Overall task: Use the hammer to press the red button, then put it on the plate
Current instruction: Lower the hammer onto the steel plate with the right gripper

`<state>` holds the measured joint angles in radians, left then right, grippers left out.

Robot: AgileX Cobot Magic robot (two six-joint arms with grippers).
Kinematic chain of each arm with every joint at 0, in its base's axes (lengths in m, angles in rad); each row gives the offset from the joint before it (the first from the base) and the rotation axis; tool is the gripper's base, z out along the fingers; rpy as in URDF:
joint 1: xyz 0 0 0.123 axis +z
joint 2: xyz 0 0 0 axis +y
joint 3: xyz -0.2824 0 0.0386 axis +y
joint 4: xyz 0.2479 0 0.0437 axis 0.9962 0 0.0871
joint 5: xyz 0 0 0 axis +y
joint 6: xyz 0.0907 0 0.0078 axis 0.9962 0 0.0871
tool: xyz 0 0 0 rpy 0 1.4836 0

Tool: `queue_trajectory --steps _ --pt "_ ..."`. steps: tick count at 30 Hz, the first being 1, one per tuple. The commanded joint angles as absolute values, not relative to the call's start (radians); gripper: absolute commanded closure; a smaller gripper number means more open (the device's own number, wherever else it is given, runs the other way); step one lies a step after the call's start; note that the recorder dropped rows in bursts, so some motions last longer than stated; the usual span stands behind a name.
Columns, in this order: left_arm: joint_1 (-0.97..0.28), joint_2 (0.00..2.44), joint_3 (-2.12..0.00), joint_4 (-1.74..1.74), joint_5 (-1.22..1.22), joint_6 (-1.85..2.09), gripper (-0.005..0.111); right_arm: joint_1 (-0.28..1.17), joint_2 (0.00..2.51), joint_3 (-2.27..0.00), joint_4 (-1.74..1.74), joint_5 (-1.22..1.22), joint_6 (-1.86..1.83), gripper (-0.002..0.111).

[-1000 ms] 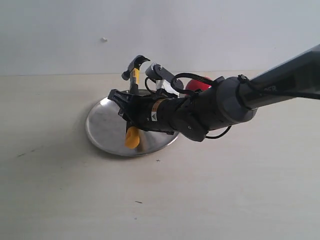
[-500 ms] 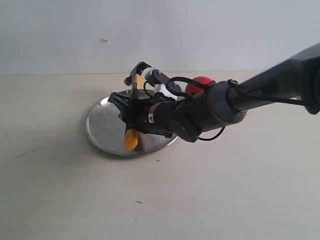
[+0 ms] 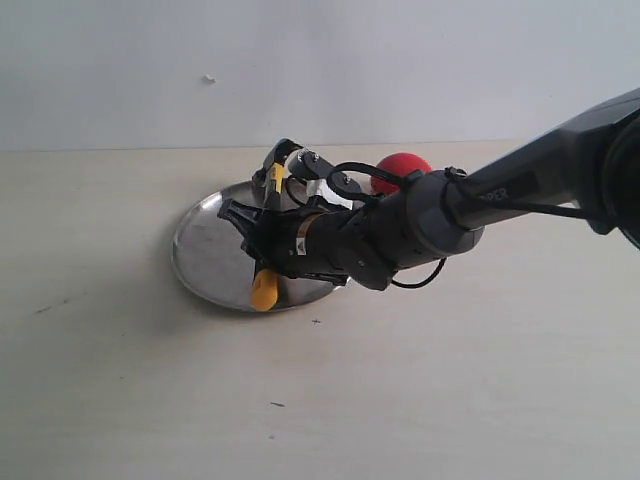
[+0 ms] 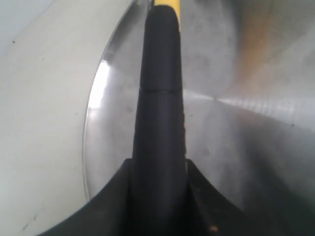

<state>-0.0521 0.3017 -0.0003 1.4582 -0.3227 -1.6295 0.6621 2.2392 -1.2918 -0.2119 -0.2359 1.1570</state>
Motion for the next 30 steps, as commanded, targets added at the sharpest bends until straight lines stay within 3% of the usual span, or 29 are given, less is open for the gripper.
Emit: queue_trajectory --steps 1,8,18,30 --pt "-0.060 0.304 0.000 1.460 -0.324 -1.629 0.107 0.662 2.238 -1.307 -0.239 -0.301 1.141 0.108" --pt "-0.060 0.304 0.000 1.460 -0.324 -1.629 0.107 0.662 2.238 -1.319 -0.359 -0.383 1.247 0.108" --pt "-0.060 0.304 0.000 1.460 -0.324 -1.629 0.107 0.662 2.238 -1.325 -0.372 -0.289 1.262 0.108" --pt "-0.060 0.304 0.000 1.460 -0.324 -1.629 0.107 0.662 2.238 -1.325 -0.381 -0.281 1.287 0.083"
